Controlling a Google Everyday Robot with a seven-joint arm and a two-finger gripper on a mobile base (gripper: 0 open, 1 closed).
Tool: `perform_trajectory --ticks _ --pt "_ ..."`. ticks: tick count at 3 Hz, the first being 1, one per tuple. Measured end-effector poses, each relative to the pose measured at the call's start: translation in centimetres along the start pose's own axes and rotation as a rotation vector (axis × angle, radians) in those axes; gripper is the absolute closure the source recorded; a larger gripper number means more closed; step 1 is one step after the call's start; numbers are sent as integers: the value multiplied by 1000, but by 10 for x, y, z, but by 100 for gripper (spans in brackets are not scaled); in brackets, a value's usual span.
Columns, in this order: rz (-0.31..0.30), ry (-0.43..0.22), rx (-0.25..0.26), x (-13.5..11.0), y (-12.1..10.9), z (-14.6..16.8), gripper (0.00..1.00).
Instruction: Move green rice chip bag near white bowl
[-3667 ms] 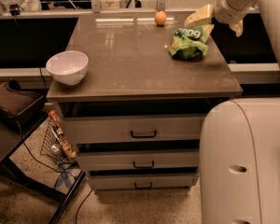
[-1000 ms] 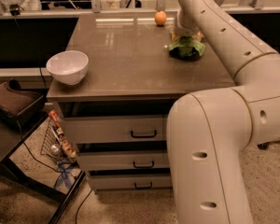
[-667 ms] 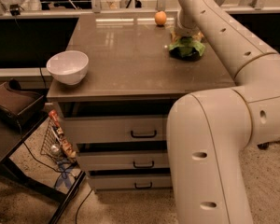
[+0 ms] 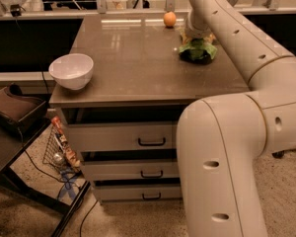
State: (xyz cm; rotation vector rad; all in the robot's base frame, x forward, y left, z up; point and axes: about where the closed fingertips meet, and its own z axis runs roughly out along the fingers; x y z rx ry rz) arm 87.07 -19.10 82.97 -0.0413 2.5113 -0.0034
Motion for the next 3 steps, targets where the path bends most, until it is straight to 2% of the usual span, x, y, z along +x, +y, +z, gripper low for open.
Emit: perform_trajectory --ticks 1,2,3 --pt "0 0 0 0 0 0 100" --pt "-9 -67 26 -2 -40 -63 100" --pt "-25 -157 50 3 -80 -144 100"
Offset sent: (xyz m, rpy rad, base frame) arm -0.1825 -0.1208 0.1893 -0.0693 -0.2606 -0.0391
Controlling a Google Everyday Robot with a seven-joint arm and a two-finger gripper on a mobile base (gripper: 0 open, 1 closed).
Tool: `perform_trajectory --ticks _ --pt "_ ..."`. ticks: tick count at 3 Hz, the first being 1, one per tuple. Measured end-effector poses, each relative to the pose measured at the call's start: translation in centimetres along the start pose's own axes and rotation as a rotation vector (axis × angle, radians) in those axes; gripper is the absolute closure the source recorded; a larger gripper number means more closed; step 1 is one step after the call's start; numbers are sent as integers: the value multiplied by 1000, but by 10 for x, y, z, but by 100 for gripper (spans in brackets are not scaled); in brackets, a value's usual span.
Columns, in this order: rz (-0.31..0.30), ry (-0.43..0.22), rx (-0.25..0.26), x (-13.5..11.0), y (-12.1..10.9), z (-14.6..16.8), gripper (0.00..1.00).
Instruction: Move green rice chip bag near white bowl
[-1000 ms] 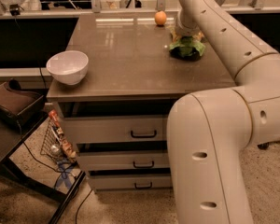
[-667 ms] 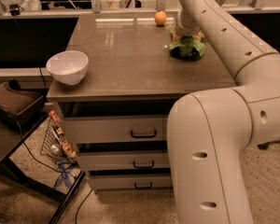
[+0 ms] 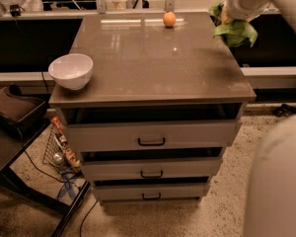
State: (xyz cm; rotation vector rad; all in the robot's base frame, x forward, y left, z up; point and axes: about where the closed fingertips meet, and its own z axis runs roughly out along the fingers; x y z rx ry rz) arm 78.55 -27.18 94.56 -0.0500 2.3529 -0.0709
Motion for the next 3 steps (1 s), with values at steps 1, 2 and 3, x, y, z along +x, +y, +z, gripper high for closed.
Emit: perform_trajectory --ticks 1,2,3 --pt "4 -35 2 -9 -5 -33 100" --pt "4 -35 2 -9 -5 -32 100" --pt "17 -31 0 -5 -1 -28 100"
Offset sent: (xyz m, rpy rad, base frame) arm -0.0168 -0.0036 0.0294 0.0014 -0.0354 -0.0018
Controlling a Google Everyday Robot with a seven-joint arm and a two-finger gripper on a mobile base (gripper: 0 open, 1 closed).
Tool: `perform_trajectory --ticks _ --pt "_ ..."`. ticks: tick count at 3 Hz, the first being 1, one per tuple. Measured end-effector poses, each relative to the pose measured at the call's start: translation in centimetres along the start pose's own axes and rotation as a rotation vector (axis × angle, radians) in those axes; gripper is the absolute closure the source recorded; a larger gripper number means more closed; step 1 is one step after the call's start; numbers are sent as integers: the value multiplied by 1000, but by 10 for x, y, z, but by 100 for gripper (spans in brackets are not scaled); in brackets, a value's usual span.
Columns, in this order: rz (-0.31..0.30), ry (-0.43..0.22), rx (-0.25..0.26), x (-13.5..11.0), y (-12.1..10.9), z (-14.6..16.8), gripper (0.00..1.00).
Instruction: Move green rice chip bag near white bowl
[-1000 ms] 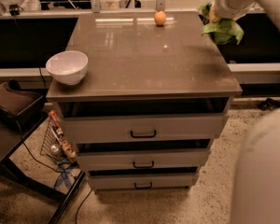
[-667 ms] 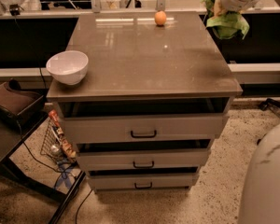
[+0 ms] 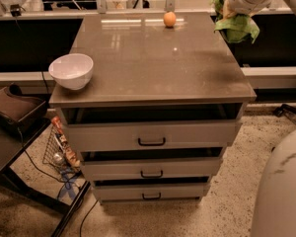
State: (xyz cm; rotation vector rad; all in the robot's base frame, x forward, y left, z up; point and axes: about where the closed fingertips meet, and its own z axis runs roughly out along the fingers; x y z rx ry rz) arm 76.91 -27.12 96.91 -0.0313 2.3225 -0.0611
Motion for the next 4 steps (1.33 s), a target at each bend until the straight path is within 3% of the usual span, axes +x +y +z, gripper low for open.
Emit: perform_trajectory --ticks 2,3,4 --pt "2 -76 -143 25 54 -48 100" --pt "-22 -112 -285 39 115 -69 100" --pt "-44 -143 -382 41 153 -74 100"
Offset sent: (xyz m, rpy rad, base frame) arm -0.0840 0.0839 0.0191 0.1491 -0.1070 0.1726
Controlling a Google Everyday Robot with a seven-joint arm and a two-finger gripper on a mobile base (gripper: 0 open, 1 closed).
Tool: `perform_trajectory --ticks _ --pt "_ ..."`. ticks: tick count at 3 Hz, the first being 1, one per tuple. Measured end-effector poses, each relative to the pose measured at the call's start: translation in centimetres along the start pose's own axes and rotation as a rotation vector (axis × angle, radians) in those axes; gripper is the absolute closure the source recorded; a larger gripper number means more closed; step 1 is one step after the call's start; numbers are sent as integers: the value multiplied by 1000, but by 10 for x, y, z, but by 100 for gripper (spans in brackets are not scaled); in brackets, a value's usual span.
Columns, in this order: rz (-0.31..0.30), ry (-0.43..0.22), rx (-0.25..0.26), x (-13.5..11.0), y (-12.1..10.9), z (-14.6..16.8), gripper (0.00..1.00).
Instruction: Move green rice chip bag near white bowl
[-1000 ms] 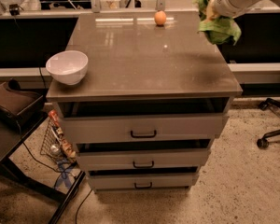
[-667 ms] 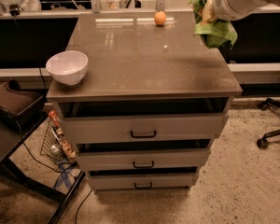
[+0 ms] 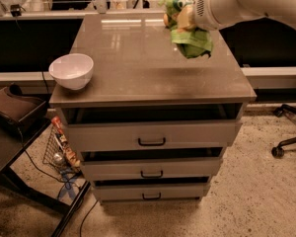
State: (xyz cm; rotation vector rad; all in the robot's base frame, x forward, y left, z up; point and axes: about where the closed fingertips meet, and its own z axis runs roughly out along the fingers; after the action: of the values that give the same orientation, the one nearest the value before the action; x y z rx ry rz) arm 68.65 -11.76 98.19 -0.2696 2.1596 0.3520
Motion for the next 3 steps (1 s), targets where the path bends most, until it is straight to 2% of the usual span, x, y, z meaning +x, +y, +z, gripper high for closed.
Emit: perform_trajectory --ticks 1,2,3 --pt "-55 7 -78 5 42 24 100" --pt "-110 -24 -97 10 87 36 100" --pt "-160 -40 -90 29 130 53 100"
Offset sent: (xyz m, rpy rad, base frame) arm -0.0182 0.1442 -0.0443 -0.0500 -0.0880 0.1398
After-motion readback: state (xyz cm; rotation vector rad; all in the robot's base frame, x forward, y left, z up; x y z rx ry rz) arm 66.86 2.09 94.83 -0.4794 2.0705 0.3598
